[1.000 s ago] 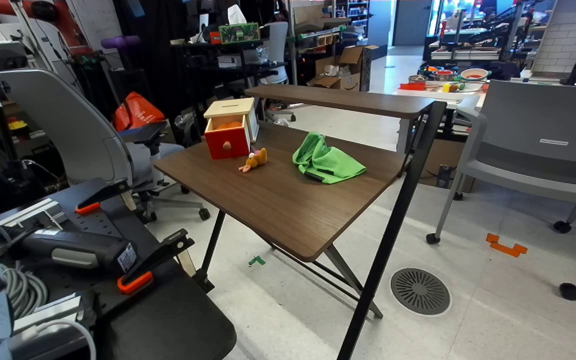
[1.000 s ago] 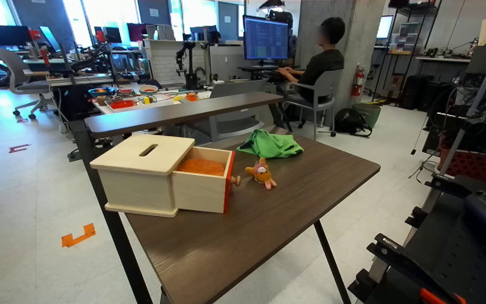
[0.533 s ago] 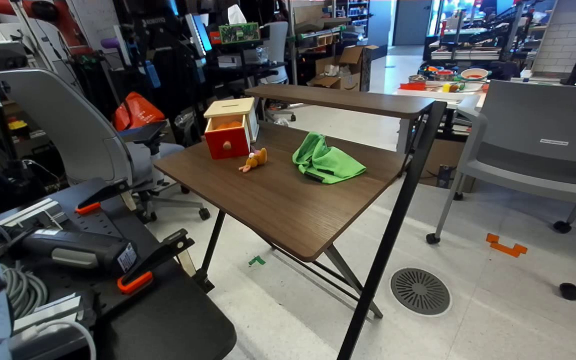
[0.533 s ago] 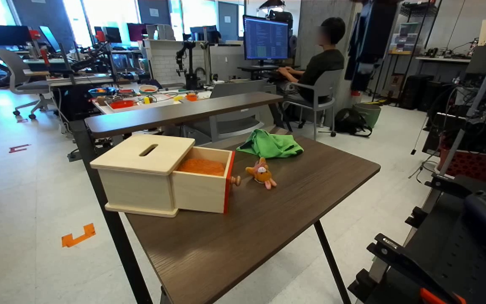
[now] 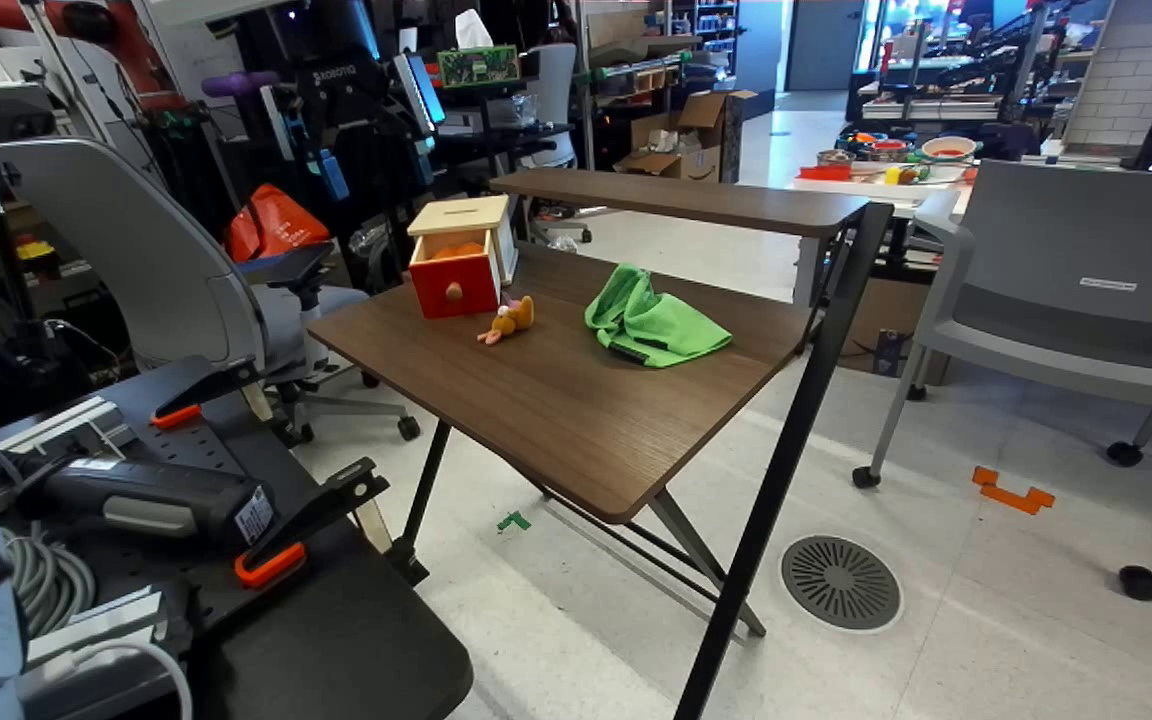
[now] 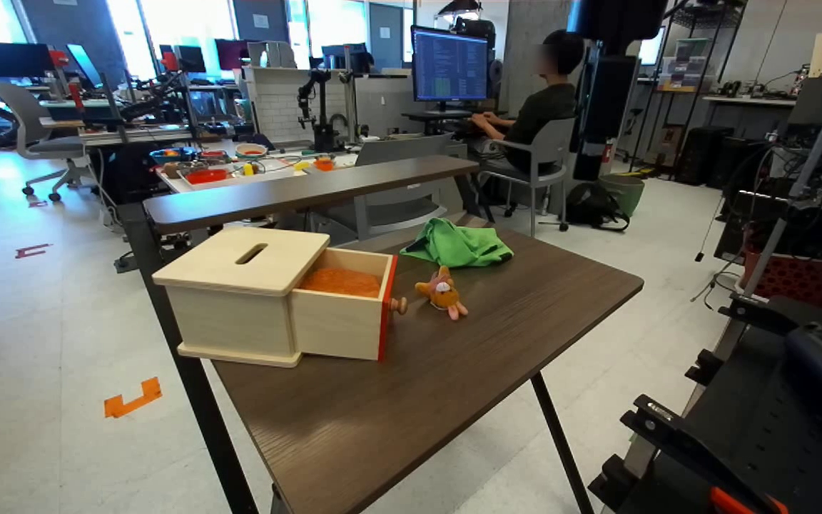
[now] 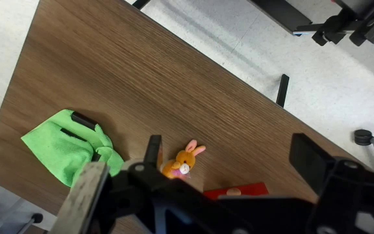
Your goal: Close the drawer of the box.
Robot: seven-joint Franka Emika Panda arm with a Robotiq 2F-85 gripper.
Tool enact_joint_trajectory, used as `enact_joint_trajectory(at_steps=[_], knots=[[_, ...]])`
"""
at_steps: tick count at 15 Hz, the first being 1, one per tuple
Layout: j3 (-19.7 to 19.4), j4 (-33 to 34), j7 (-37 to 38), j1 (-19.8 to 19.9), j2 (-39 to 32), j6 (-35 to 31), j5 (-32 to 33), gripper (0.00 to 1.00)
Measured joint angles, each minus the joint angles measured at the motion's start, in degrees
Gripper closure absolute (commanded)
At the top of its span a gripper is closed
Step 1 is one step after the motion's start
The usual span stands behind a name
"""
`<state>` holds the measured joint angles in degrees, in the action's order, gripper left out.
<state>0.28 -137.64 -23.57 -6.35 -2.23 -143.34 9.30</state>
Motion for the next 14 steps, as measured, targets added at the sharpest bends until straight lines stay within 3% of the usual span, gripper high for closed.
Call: enact_joint_trajectory(at_steps=[6, 14], knots=[[2.1, 1.8, -1.8, 0.5, -9.7, -5.3, -2.8, 0.00], [8.2, 12.7, -2.1, 3.9, -27.9, -14.2, -4.0, 0.00]])
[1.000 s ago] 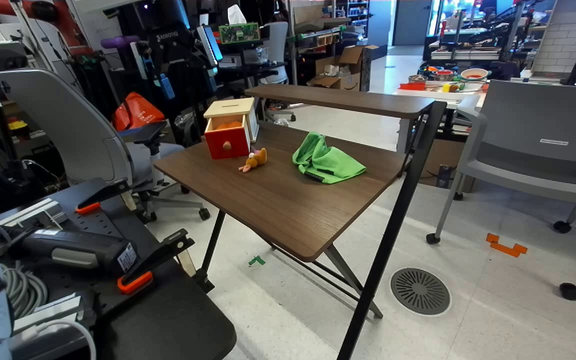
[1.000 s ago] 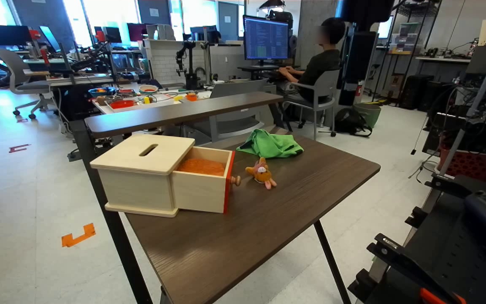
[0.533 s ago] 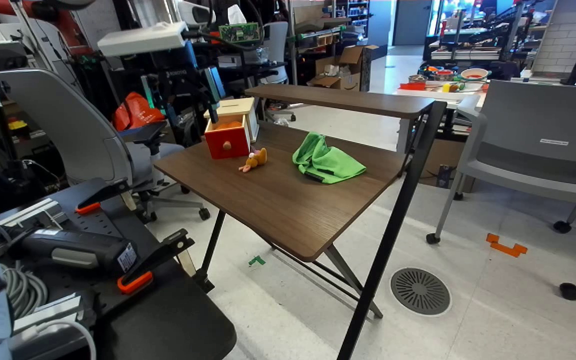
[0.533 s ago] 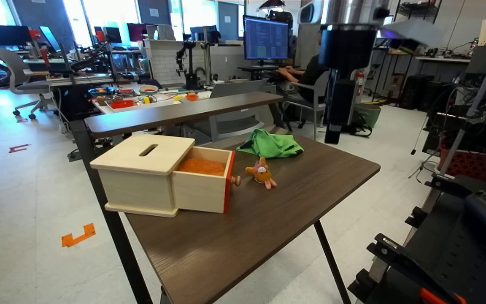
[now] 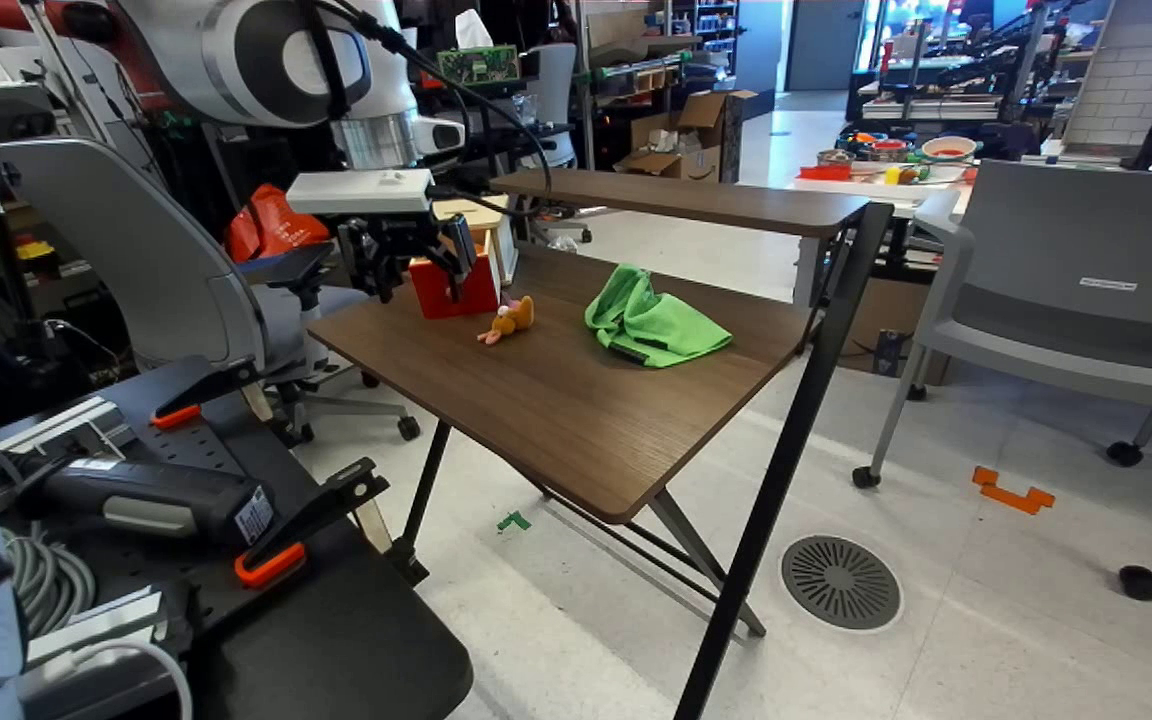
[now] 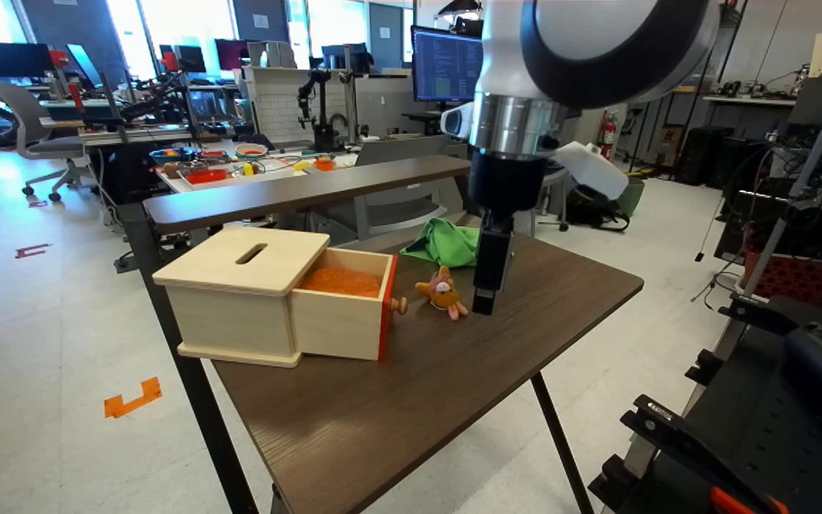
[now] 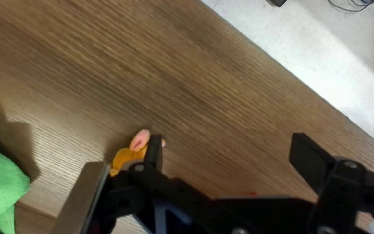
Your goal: Close the drawer of the box.
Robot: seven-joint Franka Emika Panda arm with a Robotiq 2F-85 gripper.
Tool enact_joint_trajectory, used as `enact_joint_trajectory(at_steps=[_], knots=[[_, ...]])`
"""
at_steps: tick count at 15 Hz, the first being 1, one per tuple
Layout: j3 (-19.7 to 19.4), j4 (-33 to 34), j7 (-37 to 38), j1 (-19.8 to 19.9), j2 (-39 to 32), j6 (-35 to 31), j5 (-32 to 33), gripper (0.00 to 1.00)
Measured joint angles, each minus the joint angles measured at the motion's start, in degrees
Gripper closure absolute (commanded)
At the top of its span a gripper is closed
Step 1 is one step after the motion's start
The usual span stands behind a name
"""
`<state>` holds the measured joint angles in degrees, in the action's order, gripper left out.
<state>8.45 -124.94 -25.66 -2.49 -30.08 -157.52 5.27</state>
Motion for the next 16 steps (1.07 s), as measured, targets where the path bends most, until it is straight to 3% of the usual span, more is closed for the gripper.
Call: enact_joint_trajectory(at_steps=[10, 16], knots=[[3.6, 13.6, -0.6, 0.3, -11.2, -1.3, 1.7, 0.00], [5.9, 17.6, -3.1, 0.2, -13.5, -1.3, 2.5, 0.00]])
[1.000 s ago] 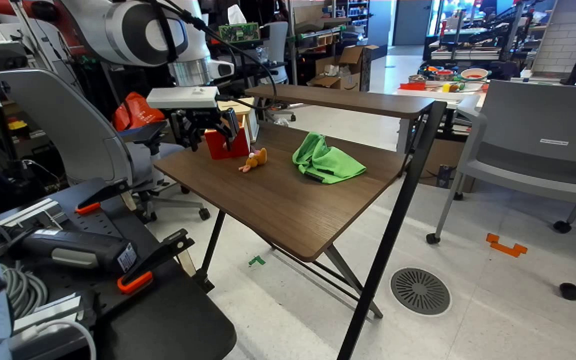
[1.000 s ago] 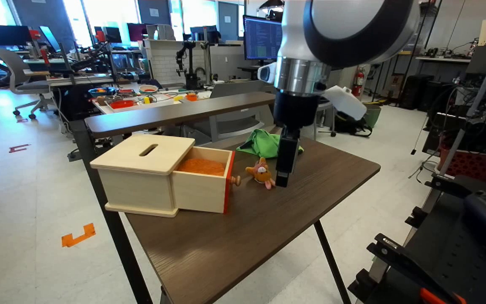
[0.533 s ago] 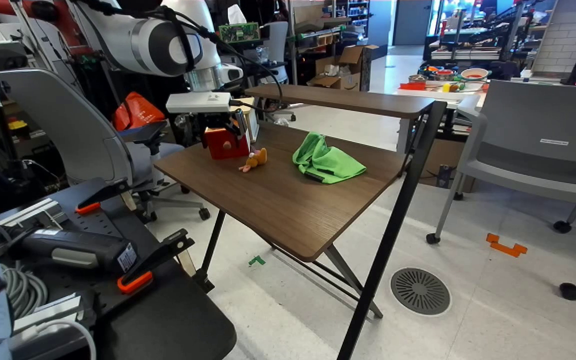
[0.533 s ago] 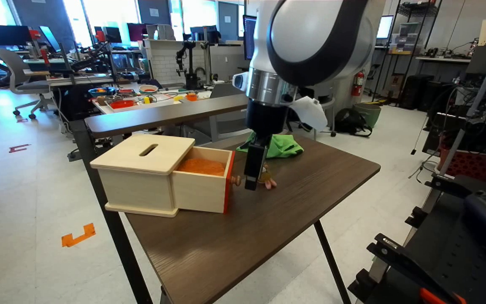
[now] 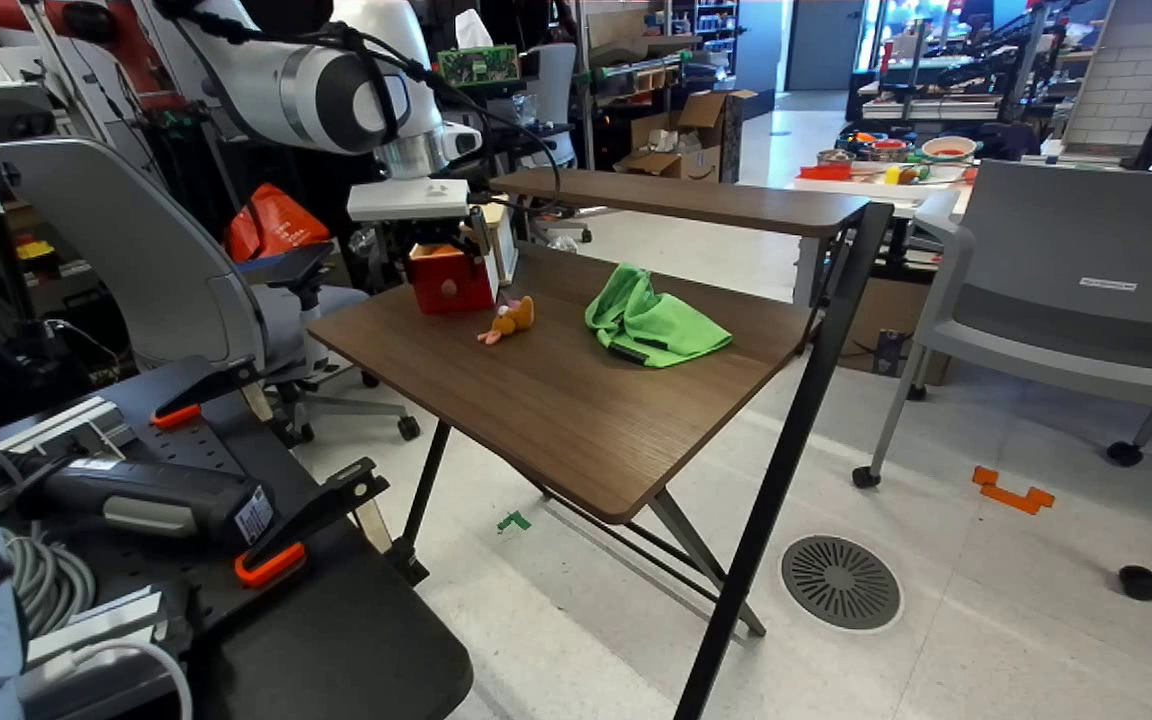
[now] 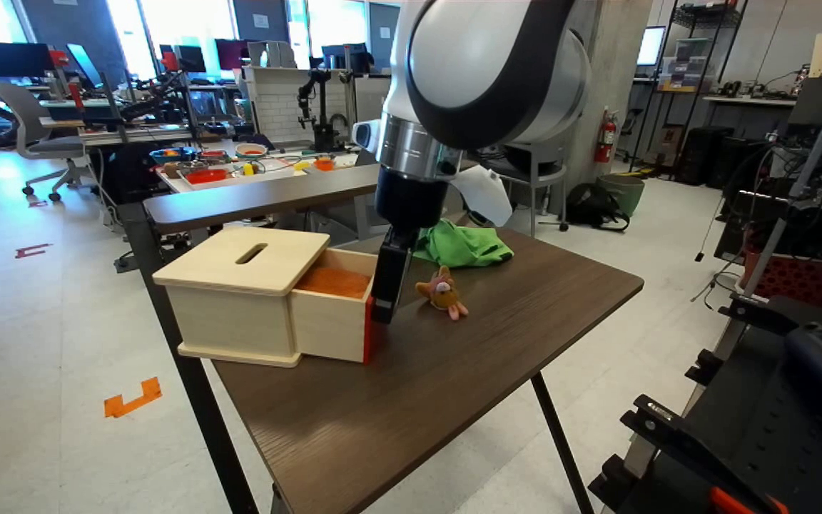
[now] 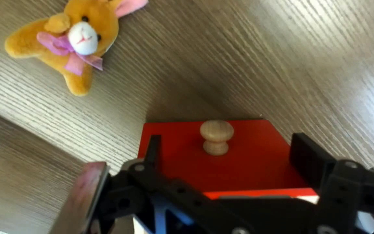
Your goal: Close the drawer of the box.
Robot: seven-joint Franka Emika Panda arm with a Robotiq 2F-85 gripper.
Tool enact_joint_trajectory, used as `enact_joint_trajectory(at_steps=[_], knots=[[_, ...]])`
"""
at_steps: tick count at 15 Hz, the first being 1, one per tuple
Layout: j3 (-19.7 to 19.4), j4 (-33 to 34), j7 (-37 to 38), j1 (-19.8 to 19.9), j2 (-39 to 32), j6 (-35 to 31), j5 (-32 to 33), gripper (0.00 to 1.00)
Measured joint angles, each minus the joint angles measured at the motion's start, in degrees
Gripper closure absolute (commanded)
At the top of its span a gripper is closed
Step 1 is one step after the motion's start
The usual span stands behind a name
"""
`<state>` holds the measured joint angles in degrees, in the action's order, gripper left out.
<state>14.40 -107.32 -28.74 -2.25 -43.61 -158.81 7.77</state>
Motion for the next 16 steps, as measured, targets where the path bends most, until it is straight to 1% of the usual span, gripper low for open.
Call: enact_joint_trajectory(at_steps=[8, 16], knots=[[1.8, 4.6, -2.3, 0.0, -2.4, 0.0, 0.0, 0.00], [4.1, 11.4, -2.3, -0.1, -7.7, -2.0, -0.1, 0.00]])
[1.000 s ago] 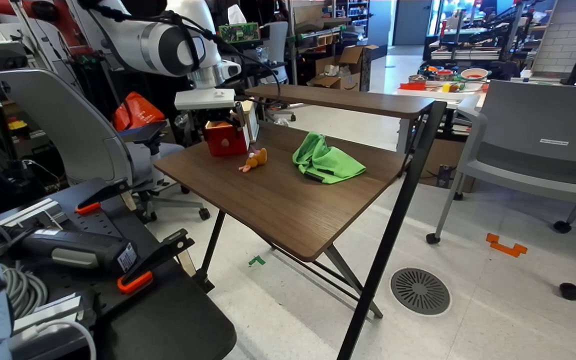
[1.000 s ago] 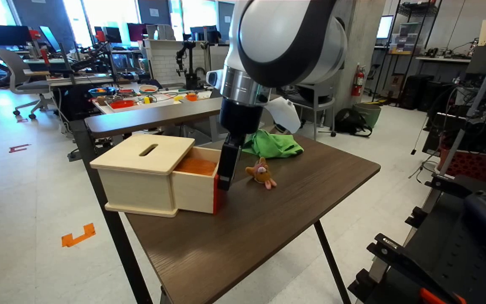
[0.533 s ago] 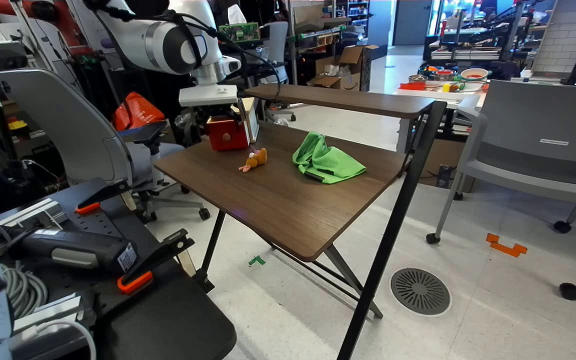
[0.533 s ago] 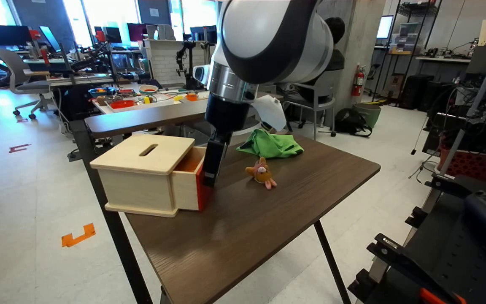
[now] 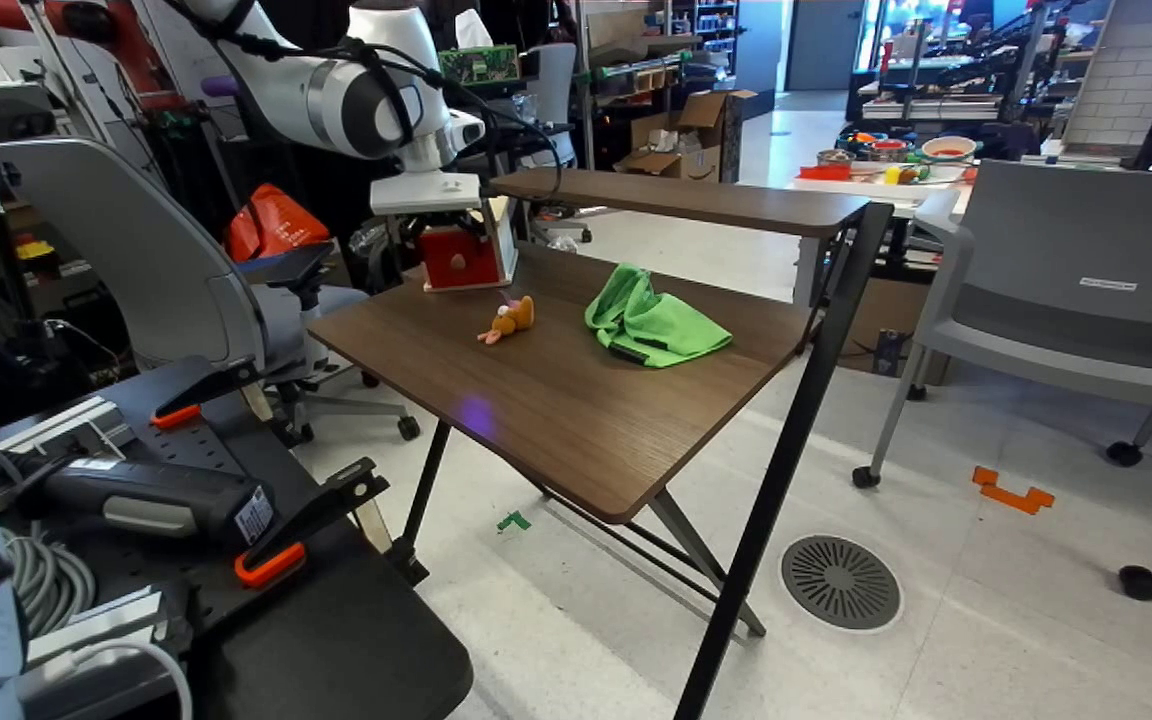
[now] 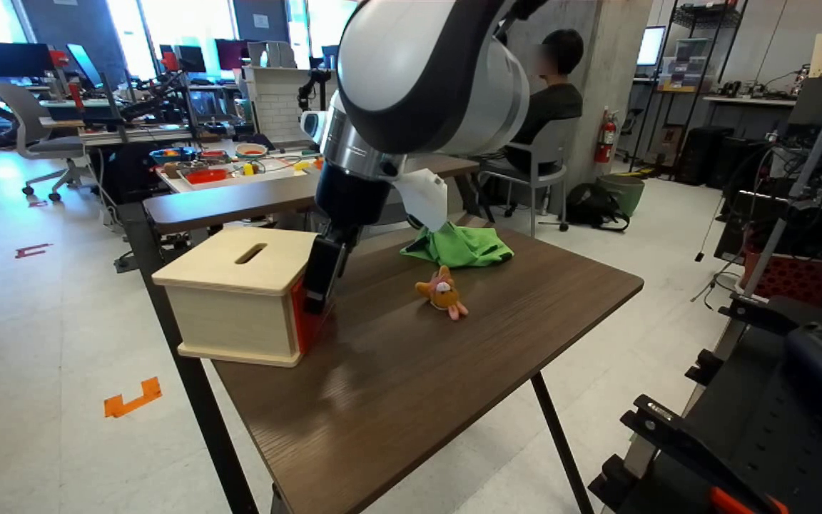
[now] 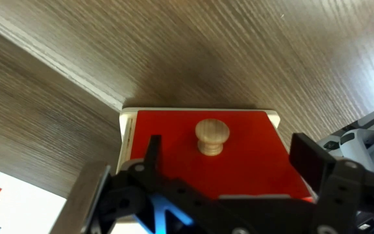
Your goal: Close the drawer of the box.
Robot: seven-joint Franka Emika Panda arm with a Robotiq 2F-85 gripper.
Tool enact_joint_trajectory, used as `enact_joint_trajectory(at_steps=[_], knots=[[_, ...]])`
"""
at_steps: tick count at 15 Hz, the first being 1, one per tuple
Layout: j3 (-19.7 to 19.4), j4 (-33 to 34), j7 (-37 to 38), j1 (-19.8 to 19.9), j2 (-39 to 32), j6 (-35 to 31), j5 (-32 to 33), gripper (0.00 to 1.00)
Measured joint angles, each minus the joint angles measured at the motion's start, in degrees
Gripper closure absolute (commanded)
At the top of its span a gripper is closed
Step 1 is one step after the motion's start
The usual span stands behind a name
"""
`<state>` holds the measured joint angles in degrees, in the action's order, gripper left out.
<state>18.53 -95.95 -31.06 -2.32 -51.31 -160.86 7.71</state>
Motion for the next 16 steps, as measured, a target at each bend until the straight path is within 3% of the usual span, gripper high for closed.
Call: enact_joint_trajectory(at_steps=[8, 13, 16], knots=[[1.2, 0.4, 0.0, 1.0, -0.4, -1.4, 0.0, 0.00], [-1.5, -8.8, 1.4, 1.8, 8.4, 2.6, 0.0, 0.00], [0.3, -16.0, 1.8, 4.1, 14.8, 5.3, -1.6, 0.00]])
